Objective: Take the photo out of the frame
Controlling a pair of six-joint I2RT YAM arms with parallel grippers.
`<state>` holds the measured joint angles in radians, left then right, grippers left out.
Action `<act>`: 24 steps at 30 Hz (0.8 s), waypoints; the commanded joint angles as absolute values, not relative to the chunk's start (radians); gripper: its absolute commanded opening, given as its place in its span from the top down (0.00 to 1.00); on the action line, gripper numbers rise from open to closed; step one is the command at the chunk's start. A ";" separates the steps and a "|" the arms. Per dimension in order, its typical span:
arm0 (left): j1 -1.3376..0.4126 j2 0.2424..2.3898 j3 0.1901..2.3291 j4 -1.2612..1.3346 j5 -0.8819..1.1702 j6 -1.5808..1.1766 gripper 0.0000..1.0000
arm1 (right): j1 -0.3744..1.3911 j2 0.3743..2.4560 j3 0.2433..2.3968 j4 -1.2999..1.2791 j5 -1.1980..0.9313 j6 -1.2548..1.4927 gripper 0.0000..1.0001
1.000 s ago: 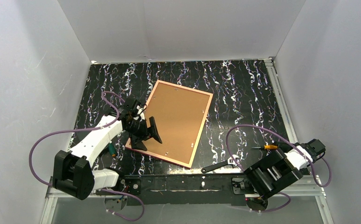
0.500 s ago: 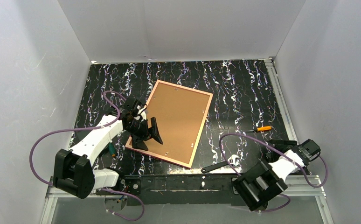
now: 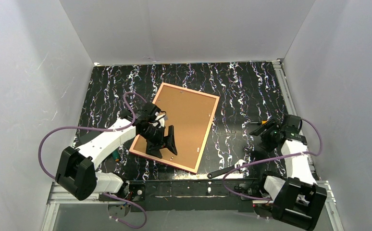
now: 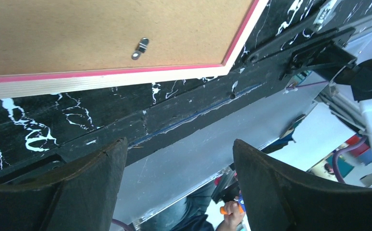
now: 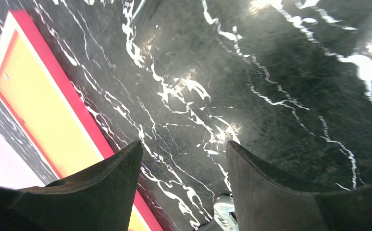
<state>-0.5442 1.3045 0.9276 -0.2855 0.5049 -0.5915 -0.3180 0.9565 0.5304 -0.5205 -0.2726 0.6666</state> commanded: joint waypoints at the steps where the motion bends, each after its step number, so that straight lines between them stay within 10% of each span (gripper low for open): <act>1: -0.600 1.343 0.968 -0.371 0.505 -0.580 0.24 | -0.199 1.014 0.586 -0.464 -0.323 0.633 0.28; 24: -1.065 1.793 1.441 -0.679 -0.117 -0.644 0.40 | 0.362 0.888 0.536 -0.509 -0.202 0.850 0.32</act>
<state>-1.0210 1.7287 1.3647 -0.4587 0.0654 -0.5819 0.3584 0.9539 0.5385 -0.4278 -0.2726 0.8089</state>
